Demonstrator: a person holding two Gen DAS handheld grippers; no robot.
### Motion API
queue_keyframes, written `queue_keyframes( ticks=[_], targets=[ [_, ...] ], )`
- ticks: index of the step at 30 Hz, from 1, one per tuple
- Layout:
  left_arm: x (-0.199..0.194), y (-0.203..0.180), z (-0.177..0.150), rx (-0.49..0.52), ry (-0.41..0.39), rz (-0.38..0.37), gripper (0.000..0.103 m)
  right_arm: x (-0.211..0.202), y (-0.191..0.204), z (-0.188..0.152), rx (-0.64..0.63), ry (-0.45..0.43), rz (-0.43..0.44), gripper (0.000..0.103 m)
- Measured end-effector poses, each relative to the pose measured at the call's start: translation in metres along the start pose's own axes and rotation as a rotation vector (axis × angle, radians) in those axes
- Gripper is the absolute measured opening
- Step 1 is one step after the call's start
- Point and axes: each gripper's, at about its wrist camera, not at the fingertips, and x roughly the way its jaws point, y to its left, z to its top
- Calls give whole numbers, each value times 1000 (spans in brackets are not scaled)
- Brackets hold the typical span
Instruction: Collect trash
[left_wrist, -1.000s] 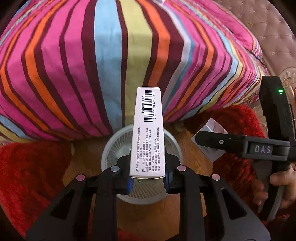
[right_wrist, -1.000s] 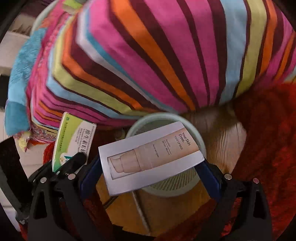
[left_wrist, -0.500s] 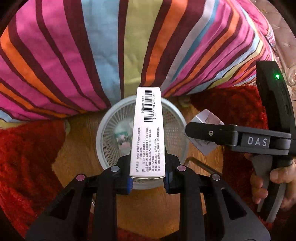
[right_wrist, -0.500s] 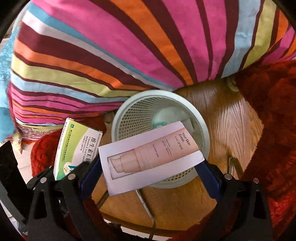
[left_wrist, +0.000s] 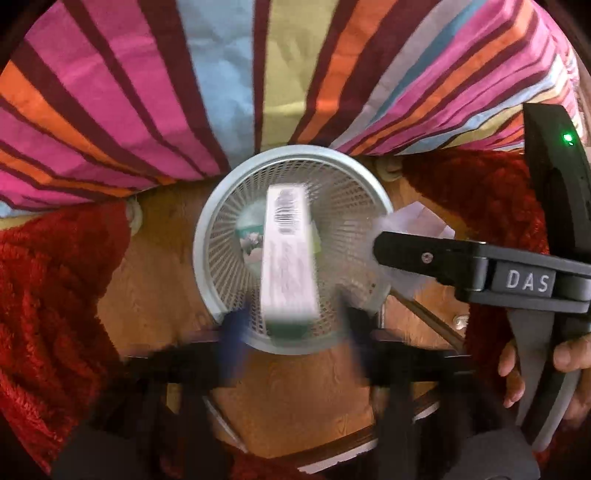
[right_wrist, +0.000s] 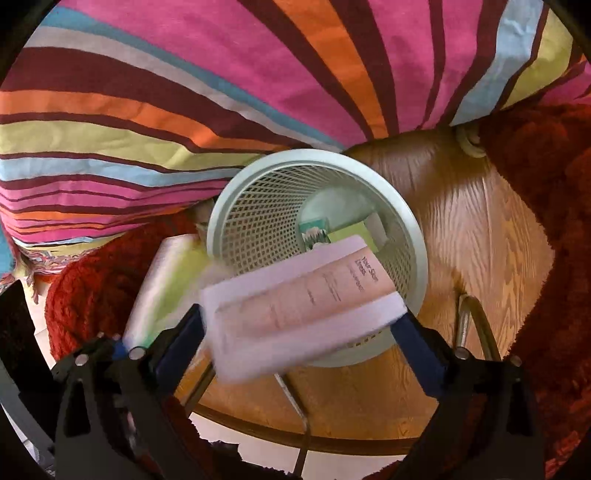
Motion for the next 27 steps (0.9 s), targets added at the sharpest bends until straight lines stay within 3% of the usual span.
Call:
queue_keyframes(
  ticks=[1,15,20,27],
  targets=[
    [-1,1,0,-4,-6,-2,80,0,-1,0,4,-6,-3,95],
    [-7,9,2,-43,-42,9,80,-19,-6,-1,27,-98,0,95],
    [-23,9,-2,-44,-113,39,80,-51,1,-9,-17,-246,18,95],
    [-60,3,-9,-26,-278,90,80,-107,22,-21,-143,-485,-11,95]
  ],
)
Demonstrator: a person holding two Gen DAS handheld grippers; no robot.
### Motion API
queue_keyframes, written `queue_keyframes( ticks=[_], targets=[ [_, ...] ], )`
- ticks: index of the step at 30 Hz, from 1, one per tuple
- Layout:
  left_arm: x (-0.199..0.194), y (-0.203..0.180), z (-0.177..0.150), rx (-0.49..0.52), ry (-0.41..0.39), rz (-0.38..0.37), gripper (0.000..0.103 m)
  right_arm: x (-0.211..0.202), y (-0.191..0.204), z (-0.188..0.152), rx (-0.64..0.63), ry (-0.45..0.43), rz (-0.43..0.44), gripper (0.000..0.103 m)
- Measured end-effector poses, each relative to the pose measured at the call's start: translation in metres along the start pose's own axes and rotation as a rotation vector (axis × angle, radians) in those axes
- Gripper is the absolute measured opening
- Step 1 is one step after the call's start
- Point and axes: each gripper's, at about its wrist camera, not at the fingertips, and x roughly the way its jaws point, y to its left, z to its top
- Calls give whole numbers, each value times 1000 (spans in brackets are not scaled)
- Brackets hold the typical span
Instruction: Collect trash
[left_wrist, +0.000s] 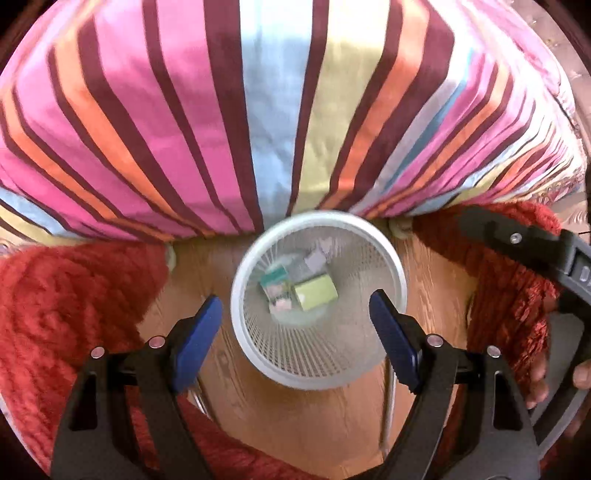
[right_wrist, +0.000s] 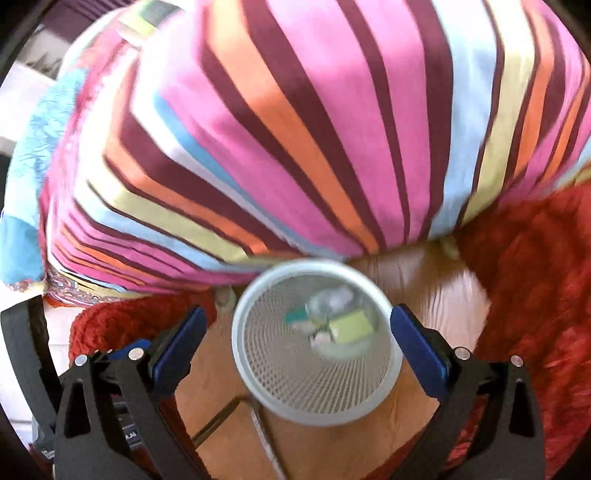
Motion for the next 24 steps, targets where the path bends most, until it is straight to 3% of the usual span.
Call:
queue_keyframes(
  ticks=[6,11,14,24],
  targets=[
    [-43,-1,9,37,-191,77,80,-65,24,20,-139,-289,-27,95],
    [-79,-2,23,52,-320,113,80,-99,32,39,-181,-432,-47,95],
    [-94,5,38,24,-377,116,80,-103,38,52,-219,-469,-73,95],
    [-130,12,109,8,-499,112,80,-107,44,92,-173,-516,18,95]
  ],
)
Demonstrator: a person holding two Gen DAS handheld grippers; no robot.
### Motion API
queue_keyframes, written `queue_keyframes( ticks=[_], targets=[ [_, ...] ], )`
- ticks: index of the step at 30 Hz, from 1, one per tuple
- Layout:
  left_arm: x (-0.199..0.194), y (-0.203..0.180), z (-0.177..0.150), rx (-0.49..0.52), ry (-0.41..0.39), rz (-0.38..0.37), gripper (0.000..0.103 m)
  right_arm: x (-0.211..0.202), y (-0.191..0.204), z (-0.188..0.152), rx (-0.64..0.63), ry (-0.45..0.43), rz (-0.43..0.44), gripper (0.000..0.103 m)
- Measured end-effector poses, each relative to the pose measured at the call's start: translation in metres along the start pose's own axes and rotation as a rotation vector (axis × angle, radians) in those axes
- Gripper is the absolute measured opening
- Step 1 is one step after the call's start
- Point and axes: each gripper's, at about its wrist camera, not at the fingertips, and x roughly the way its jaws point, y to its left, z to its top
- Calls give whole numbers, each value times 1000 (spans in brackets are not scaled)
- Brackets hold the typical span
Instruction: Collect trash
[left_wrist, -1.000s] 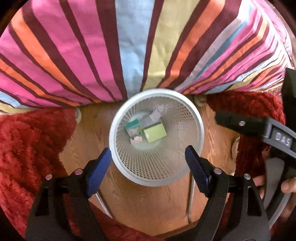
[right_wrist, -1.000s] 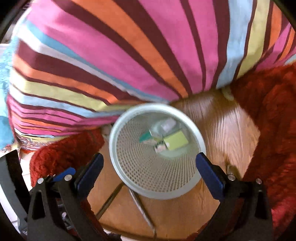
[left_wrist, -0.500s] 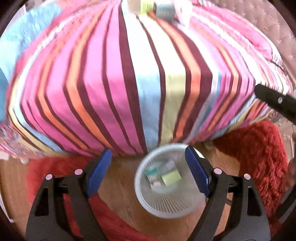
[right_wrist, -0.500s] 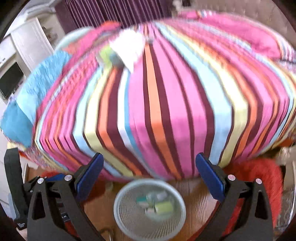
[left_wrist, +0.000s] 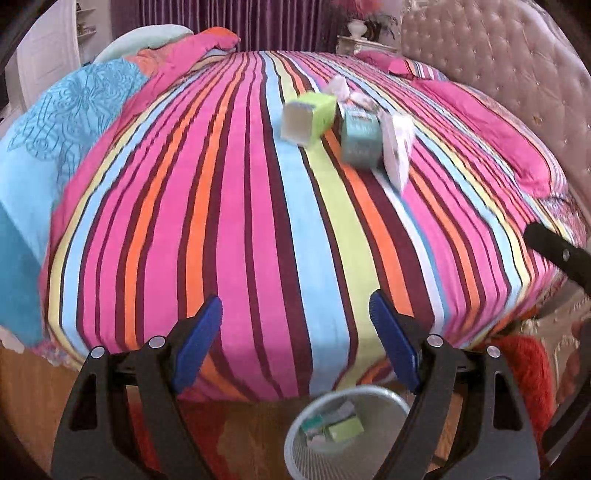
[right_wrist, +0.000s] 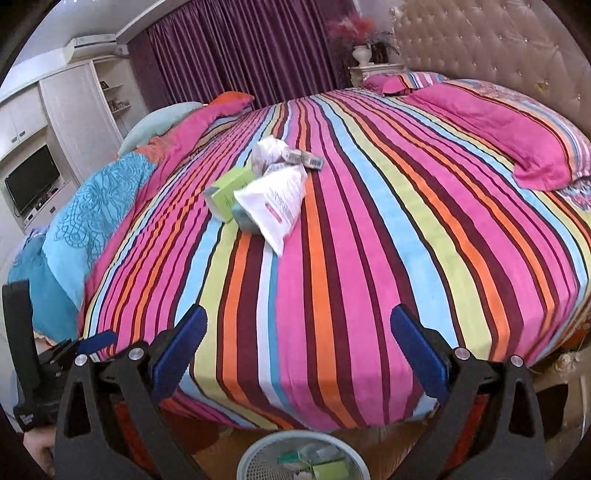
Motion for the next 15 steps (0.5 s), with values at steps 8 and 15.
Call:
queue_keyframes(
  ticks=[8,15],
  targets=[
    [26,8,47,-40,-9,-18,80,33,0,25,37,27,23,95],
    [56,15,88,-39,-1,-41,80,58,4,50,53,39,48,95]
  ],
)
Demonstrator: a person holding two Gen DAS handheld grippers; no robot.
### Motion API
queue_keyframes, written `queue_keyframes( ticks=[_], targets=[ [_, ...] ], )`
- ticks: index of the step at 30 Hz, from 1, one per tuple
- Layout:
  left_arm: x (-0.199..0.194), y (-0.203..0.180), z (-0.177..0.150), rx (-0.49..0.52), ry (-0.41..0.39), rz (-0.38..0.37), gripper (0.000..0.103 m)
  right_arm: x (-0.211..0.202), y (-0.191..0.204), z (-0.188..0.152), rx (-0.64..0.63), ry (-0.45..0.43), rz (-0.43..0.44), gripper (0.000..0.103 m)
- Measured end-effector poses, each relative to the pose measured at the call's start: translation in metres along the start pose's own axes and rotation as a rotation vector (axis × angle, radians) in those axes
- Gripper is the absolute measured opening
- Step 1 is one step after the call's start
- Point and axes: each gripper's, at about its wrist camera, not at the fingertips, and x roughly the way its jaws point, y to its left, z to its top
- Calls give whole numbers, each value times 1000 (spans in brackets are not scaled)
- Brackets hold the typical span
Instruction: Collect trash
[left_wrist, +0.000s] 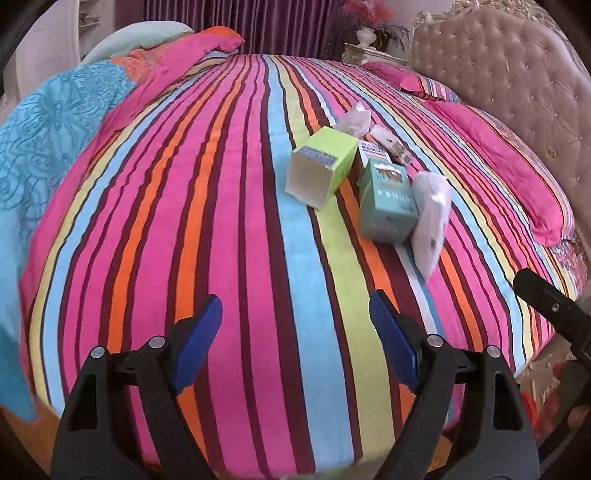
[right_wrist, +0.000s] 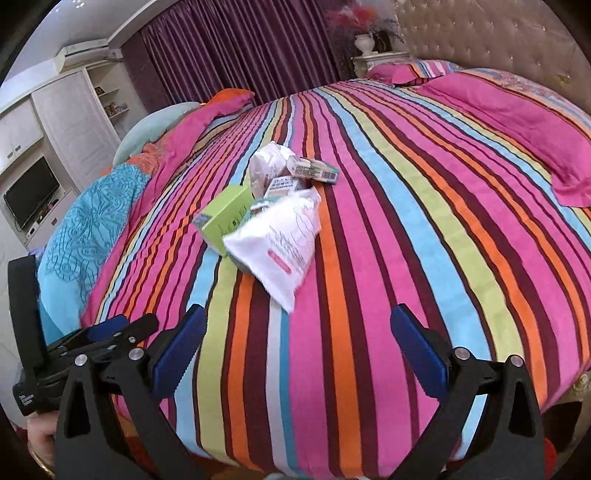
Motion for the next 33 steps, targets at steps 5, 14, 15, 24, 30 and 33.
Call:
queue_keyframes(
  ticks=[5,14,15,24,30,33],
  targets=[
    [25,-1,34,31,3,5,80,23,2,18,18,13,0,95],
    [60,-2,81,15,11,-24,80,55,11,40,-10,53,4,95],
    [64,-2,85,14,13,-26,80,58,12,43,-13,58,1,95],
    [97,-17,108,44,54,-45,80,87,5,53,-4,120,-67,95],
    [117,-22,119,71,84,-32,80,88,-12,55,10,155,-44,95],
    [127,-25,125,84,99,-22,80,82,-20,56,32,159,-45,95]
  ],
)
